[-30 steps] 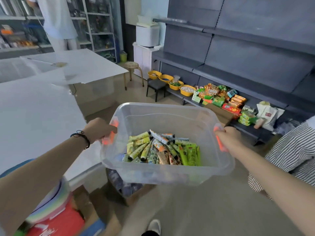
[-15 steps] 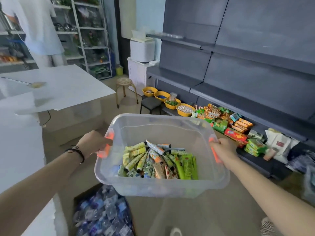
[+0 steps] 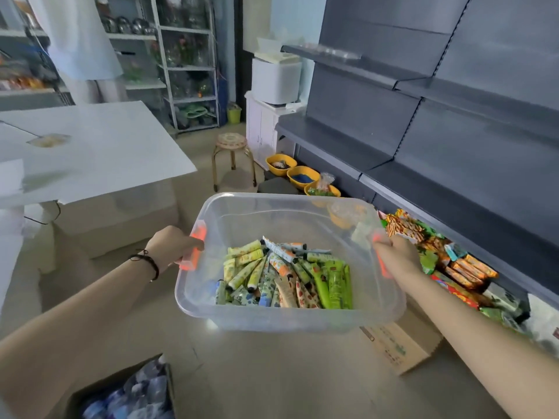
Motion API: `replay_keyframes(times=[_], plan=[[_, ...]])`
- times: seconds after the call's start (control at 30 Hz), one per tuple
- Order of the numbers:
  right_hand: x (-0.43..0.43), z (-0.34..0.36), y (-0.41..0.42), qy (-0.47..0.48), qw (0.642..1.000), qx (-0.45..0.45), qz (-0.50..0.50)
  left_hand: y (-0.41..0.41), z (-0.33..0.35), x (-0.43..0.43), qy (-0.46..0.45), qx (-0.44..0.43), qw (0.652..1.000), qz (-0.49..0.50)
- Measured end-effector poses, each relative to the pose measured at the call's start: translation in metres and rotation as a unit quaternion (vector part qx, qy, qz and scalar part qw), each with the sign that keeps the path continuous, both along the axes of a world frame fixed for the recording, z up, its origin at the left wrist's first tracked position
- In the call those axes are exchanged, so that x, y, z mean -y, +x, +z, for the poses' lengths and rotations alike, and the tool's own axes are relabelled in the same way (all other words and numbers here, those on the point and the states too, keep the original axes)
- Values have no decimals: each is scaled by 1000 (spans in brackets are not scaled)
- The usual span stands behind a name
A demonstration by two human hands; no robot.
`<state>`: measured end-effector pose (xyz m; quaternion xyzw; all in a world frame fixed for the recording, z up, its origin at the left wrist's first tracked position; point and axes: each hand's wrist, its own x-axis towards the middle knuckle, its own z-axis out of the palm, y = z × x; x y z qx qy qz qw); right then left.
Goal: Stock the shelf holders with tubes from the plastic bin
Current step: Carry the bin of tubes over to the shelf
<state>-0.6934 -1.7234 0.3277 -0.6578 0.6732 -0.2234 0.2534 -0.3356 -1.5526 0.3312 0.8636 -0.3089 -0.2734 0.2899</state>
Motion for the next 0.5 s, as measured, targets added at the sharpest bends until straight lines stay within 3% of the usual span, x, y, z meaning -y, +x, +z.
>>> replay_keyframes(times=[0.5], plan=[[306,-30,122,2,1000,-15,4,129,-28,296,6,4,1000,-14]])
